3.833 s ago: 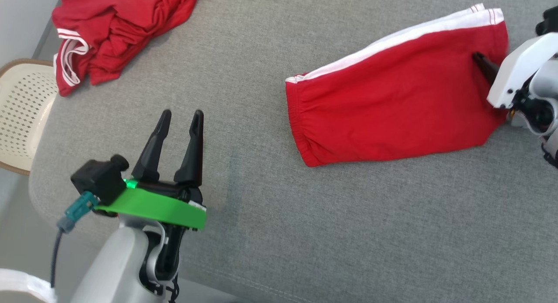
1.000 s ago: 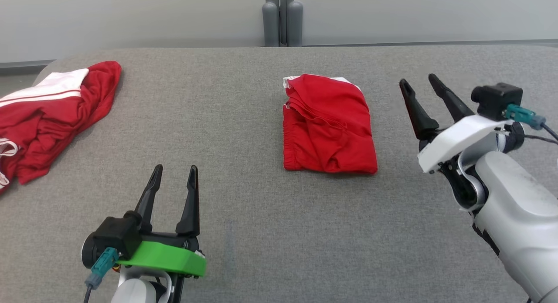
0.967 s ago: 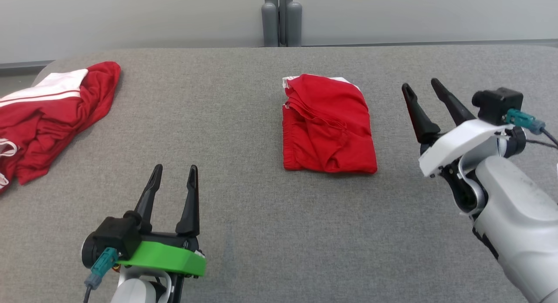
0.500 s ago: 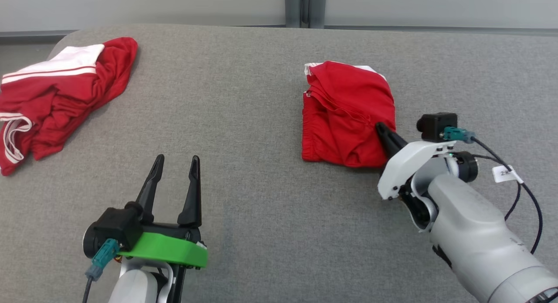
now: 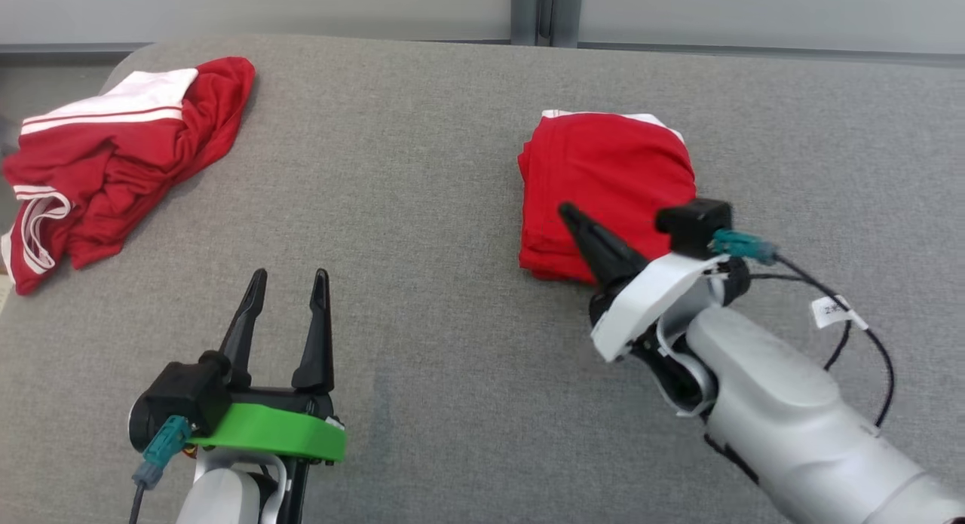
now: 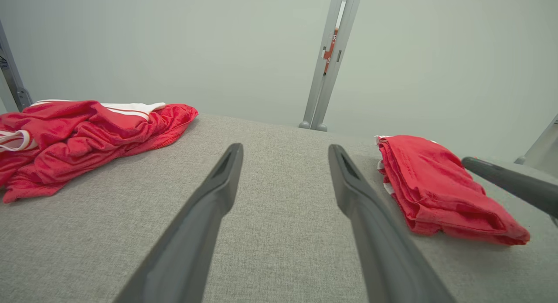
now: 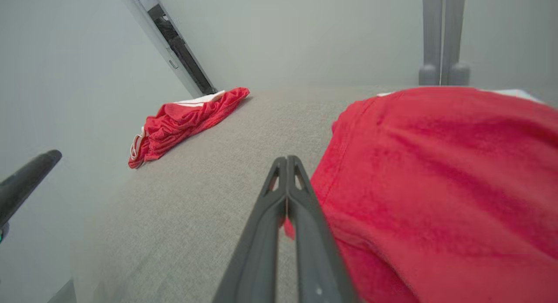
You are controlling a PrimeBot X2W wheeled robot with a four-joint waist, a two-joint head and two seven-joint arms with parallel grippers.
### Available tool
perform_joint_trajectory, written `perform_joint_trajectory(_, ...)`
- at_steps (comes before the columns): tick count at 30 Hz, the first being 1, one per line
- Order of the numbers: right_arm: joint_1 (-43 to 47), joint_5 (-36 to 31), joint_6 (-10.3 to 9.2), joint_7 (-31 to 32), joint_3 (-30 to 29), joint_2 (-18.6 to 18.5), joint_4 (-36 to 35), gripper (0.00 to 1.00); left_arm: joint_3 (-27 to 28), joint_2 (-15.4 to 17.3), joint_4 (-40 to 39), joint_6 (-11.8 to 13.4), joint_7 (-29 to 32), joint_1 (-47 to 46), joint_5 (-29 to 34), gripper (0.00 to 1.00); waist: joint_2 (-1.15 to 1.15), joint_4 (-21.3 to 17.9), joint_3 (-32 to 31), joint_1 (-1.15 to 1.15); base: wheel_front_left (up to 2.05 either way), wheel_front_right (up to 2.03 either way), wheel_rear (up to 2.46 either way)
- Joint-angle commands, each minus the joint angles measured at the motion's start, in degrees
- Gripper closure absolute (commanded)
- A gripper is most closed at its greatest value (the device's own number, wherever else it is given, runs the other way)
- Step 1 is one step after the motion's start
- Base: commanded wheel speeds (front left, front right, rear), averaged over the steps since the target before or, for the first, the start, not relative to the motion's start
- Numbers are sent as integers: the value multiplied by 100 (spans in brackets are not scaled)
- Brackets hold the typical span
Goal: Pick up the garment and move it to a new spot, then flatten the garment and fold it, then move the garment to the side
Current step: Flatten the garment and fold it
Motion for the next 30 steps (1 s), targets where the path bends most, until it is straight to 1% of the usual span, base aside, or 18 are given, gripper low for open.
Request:
perform_joint_trajectory(1, 211, -180, -6, -17, -263, -167, -264, 100, 64, 11, -32, -14, -2, 84, 68, 0, 0, -179, -175, 0, 0, 0, 0)
perform_joint_trajectory(2, 319, -281, -6, -17, -439, -256, -458, 100, 100, 13, -54, -14, -2, 113, 102, 0, 0, -224, -222, 0, 0, 0, 0)
perform_joint_trajectory(3, 428, -449, -6, -17, -690, -361, -715, 65, 132, 13, -98, -14, -1, 150, 136, 0, 0, -280, -271, 0, 0, 0, 0)
perform_joint_trajectory(4, 512, -589, -5, -18, -879, -446, -926, 22, 158, 12, -132, -14, -2, 178, 173, 0, 0, -325, -314, 0, 0, 0, 0)
perform_joint_trajectory(5, 641, -746, -6, -18, -1142, -536, -1164, 0, 198, 11, -174, -14, -1, 210, 213, 0, 0, -379, -357, 0, 0, 0, 0)
perform_joint_trajectory(8, 1028, -1202, -5, -19, -1709, -706, -1686, 0, 320, 14, -273, -14, -2, 302, 267, 0, 0, -523, -468, 0, 0, 0, 0)
perform_joint_trajectory(12, 1588, -1717, -5, -21, -2440, -767, -2241, 0, 479, 15, -355, -14, -2, 425, 358, 0, 0, -694, -629, 0, 0, 0, 0)
perform_joint_trajectory(18, 2470, -2254, -5, -20, -3306, -605, -2524, 0, 643, 14, -438, -14, -2, 585, 455, 0, 0, -815, -785, 0, 0, 0, 0)
perform_joint_trajectory(20, 2733, -2330, -5, -20, -3540, -473, -2536, 0, 637, 13, -480, -14, -2, 633, 530, 0, 0, -845, -797, 0, 0, 0, 0)
perform_joint_trajectory(26, 3103, -2483, -4, -21, -3928, -254, -2424, 0, 584, 34, -559, -14, -2, 716, 505, 0, 0, -907, -742, 0, 0, 0, 0)
perform_joint_trajectory(30, 3072, -2516, -4, -21, -3859, -216, -2333, 0, 550, 39, -578, -15, -2, 677, 509, 0, 0, -889, -695, 0, 0, 0, 0)
